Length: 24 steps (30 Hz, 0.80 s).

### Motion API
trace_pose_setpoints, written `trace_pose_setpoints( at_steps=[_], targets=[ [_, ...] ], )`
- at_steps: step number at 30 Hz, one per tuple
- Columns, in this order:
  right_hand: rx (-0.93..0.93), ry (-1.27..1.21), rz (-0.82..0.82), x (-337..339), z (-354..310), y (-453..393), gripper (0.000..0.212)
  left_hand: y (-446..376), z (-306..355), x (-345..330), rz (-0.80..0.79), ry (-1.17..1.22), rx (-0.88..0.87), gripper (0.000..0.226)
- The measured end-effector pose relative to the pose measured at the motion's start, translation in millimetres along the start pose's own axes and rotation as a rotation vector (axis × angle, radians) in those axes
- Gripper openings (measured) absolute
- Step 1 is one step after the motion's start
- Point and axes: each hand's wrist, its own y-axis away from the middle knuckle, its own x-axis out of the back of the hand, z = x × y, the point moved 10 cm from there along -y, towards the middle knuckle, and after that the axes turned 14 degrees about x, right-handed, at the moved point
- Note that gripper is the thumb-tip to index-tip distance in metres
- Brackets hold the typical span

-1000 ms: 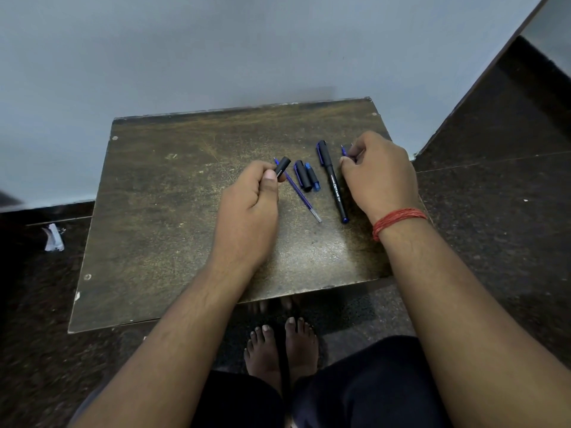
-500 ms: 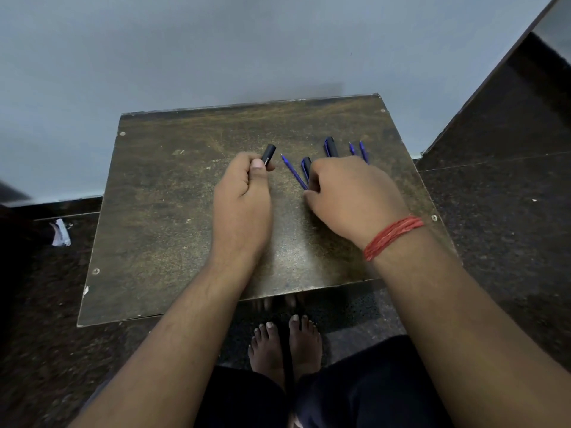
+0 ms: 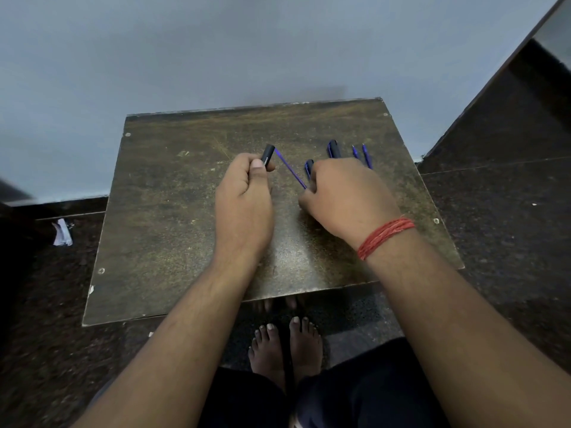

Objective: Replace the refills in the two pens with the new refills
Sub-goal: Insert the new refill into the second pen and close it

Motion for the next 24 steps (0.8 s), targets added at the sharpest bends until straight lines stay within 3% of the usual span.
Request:
trace_pose_setpoints(
  at_steps=[7,11,13,19,24],
  targets=[
    [-0.088,-0.607,0.331,8,24,1,0.008,1,-1,-2,-0.010,-0.055,0.002,0.028],
    [-0.210,-1.362,0.520,-13,38,-1,0.017,3,2,-7,-0.026,-0.146,-0.037,0.027],
    [-0.277,-1.551,0.570,-20,44,0,0.016,4,2,-11,-0.040,-0.178,-0.057,0.026],
    [-0.339,-1.771,0.657,-23,56,1,0.014,6,3,-16,-0.059,-0.213,-0.076,0.025],
    [-0.305,-1.779,0.641,-21,54,0,0.015,8,4,-20,-0.089,-0.227,-0.105,0.025]
  ],
)
